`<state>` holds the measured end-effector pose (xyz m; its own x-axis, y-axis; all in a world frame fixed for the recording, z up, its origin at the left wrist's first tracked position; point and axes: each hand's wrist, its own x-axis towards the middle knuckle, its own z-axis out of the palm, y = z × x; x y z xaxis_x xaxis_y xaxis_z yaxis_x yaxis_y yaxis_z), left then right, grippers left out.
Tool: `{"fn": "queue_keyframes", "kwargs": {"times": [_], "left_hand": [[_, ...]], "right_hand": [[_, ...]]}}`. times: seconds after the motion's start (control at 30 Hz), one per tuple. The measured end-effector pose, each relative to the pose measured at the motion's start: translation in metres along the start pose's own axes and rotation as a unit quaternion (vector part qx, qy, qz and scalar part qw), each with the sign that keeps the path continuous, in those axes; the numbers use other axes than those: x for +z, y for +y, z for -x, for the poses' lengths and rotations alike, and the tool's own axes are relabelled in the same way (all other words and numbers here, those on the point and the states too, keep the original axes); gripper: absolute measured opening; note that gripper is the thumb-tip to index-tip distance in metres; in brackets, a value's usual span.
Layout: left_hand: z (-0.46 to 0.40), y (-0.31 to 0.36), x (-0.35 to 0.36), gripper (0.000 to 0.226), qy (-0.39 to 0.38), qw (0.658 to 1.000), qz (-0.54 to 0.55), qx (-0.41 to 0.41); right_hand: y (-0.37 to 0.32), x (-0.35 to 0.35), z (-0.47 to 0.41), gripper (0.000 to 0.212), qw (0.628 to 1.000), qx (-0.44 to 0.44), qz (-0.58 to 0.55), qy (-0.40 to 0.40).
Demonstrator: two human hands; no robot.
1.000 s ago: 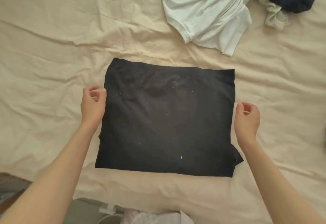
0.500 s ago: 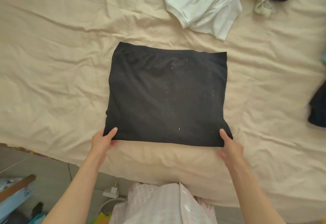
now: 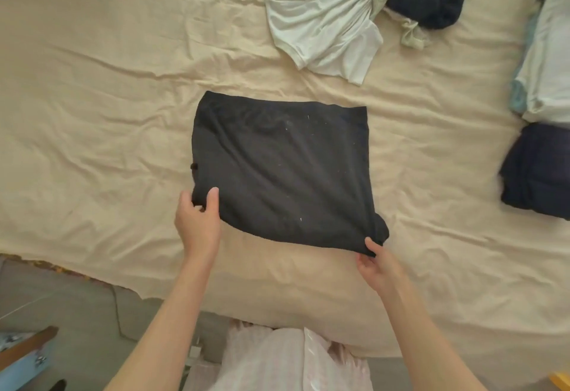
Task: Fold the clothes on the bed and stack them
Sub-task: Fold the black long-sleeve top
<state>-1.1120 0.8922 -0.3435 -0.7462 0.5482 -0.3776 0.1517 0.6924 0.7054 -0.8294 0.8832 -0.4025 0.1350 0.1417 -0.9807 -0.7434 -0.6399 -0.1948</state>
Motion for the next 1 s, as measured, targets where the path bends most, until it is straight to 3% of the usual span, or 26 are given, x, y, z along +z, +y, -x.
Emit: {"fn": "queue_keyframes", "kwargs": {"times": [0.1, 0.17, 0.27, 0.37, 0.5, 0.6, 0.73, 0.87, 1.0], "left_hand": [[0.040, 0.039, 0.054, 0.027, -0.067, 0.987, -0.011, 0.144], [0.069, 0.050, 0.093, 0.031, -0.138, 0.960, -0.047, 0.240], [0.108, 0.035, 0.142, 0.032, -0.266, 0.869, -0.191, 0.370], [0.123, -0.010, 0.159, 0.038, -0.334, 0.777, -0.384, 0.371], [0.104, -0.052, 0.134, 0.056, -0.280, 0.743, -0.490, 0.359], [0.086, -0.057, 0.110, 0.052, -0.240, 0.756, -0.462, 0.396], [0.072, -0.052, 0.103, 0.044, -0.225, 0.800, -0.398, 0.389], [0.072, -0.049, 0.097, 0.030, -0.248, 0.796, -0.368, 0.412], [0.070, -0.063, 0.082, 0.029, -0.285, 0.795, -0.345, 0.409]], "right_hand": [[-0.007, -0.003, -0.003, 0.013, 0.999, 0.030, -0.014, -0.038], [-0.013, -0.008, -0.007, 0.008, 0.998, 0.037, -0.002, -0.045], [-0.023, -0.018, -0.014, 0.018, 0.998, -0.004, 0.068, -0.016], [-0.028, -0.027, -0.021, 0.016, 0.985, -0.083, 0.148, 0.039], [-0.032, -0.024, -0.028, 0.018, 0.957, -0.153, 0.247, 0.023], [-0.031, -0.016, -0.032, 0.029, 0.925, -0.158, 0.344, 0.032], [-0.032, -0.001, -0.032, 0.018, 0.927, -0.195, 0.317, 0.054], [-0.029, -0.010, -0.022, 0.012, 0.918, -0.224, 0.325, 0.043], [-0.019, -0.035, -0.023, 0.016, 0.923, -0.156, 0.349, 0.052]]}}
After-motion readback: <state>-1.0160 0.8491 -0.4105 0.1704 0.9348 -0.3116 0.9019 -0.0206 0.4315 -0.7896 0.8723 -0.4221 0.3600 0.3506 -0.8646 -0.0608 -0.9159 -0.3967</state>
